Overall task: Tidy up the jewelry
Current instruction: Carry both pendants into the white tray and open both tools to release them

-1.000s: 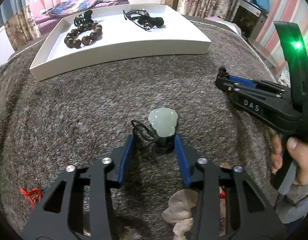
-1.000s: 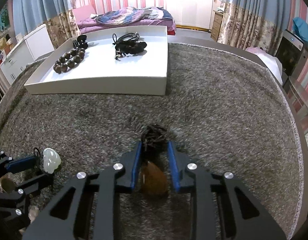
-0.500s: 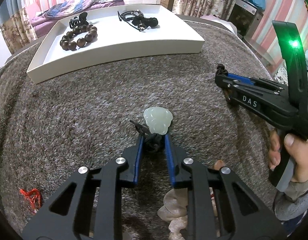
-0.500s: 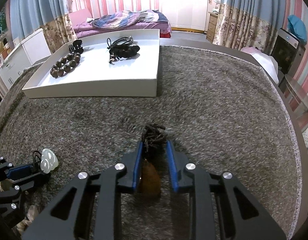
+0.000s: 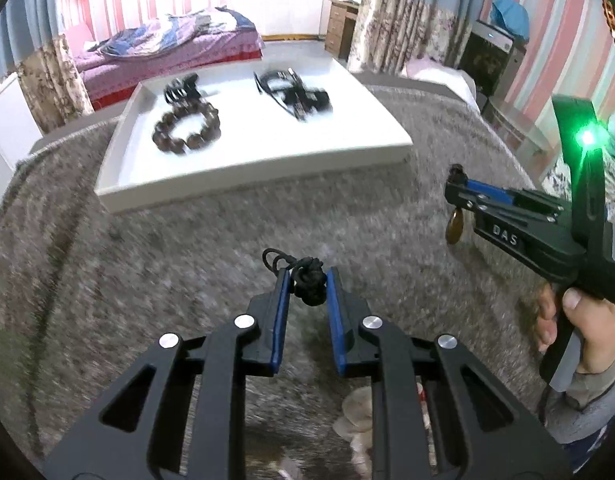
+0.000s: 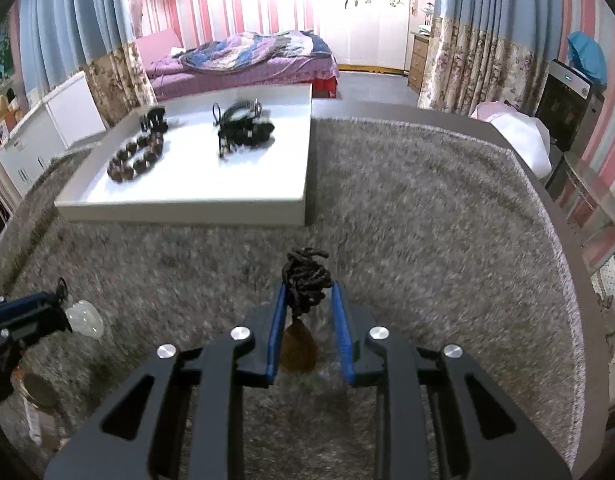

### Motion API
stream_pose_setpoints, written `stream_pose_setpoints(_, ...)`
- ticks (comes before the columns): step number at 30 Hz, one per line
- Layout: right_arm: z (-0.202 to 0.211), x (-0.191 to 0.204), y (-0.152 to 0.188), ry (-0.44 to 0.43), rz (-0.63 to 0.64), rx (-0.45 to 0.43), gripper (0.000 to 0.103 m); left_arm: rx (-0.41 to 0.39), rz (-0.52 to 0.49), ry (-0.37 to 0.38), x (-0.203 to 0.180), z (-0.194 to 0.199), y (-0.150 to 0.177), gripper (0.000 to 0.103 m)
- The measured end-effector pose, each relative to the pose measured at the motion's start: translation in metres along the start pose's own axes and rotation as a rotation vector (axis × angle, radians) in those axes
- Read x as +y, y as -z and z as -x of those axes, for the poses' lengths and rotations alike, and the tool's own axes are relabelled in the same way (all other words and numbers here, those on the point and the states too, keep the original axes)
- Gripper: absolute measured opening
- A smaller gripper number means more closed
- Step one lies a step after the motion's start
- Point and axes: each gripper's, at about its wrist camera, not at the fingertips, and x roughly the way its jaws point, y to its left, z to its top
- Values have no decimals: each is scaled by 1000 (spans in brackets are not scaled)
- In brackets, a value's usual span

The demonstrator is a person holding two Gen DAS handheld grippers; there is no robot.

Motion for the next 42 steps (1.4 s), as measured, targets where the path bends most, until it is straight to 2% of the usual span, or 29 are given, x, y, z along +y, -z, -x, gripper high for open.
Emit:
stream_pose_setpoints(4,8,0,-22,-14,-15,-31,22,-47,36,-10,24,20,-22,17)
stream_pose_setpoints(9,16,7,-58,-17,-10,-92,22,-108,70,-72,61,37,-63,17)
stream_pose_setpoints(13,9,18,-86,-9,0,-120,22,-129,92,-109,90,31,-92,17)
stream_pose_setpoints(16,-8,25,-101,-10,1,-111,22,-110,119,-123,111,10,-106,17)
stream_pose_setpoints(22,-53,39,-111,21,15,-53,22,-57,190,-135,146,-41,-111,17)
stream_pose_setpoints(26,-80,43,-109,32,30,-10,22,-15,188,-148,152,-70,-110,17)
stream_pose_setpoints(30,-95,44,-111,53,30,-20,22,-38,172,-162,154,-77,-112,17)
stream_pose_setpoints(33,-104,44,-109,26,16,-35,22,-65,162,-187,155,-81,-111,19)
stream_pose_setpoints(38,-120,41,-103,12,-12,-3,22,-19,184,-210,160,-99,-107,19)
stream_pose_setpoints(42,-123,42,-103,27,-1,-4,23,-28,188,-210,161,-103,-108,19)
